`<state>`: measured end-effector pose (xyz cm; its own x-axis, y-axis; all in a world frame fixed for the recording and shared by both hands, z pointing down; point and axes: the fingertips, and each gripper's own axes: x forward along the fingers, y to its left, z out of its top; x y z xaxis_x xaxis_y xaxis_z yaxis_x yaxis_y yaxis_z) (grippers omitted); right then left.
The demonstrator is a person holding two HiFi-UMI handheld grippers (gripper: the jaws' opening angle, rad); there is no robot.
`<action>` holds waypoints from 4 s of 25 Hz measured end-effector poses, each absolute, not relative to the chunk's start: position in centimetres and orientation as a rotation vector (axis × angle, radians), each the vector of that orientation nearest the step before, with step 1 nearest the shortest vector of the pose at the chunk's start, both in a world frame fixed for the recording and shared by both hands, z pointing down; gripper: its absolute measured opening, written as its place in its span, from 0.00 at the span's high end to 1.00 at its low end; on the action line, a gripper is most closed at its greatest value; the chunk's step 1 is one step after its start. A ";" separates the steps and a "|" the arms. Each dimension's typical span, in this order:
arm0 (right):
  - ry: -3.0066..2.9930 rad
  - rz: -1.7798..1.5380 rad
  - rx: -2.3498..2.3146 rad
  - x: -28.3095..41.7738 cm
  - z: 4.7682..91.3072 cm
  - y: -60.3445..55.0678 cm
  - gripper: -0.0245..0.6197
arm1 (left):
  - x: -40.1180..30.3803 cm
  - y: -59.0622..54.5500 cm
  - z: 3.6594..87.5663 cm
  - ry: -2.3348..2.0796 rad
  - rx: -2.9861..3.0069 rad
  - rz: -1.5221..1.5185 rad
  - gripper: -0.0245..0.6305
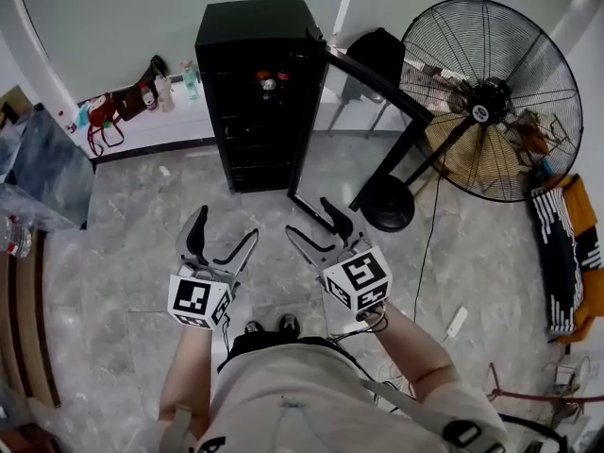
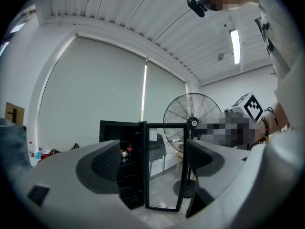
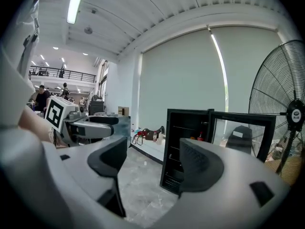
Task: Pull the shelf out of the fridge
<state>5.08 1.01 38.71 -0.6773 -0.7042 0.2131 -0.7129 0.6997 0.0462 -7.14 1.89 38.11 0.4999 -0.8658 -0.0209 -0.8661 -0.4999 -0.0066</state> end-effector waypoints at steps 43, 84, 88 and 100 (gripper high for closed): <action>-2.663 0.078 1.085 3.3 41.1 -13.5 0.44 | -10.9 -13.0 39.2 1.660 -2.681 0.135 0.28; -2.607 0.251 1.212 -1.8 41.1 -34.8 0.44 | -15.7 -35.0 38.8 1.548 -2.880 0.223 0.28; -2.627 0.254 1.186 -1.2 40.9 -35.8 0.44 | -14.7 -36.1 38.8 1.562 -2.877 0.241 0.28; -2.609 0.296 1.234 0.1 41.4 -38.8 0.44 | -13.7 -39.1 40.1 1.563 -2.964 0.288 0.28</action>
<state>0.08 -38.77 41.36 -0.6148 -0.7296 0.2994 -0.7781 0.6230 -0.0797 -13.71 -39.11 40.12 0.5590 -0.8279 -0.0472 -0.7902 -0.5490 0.2724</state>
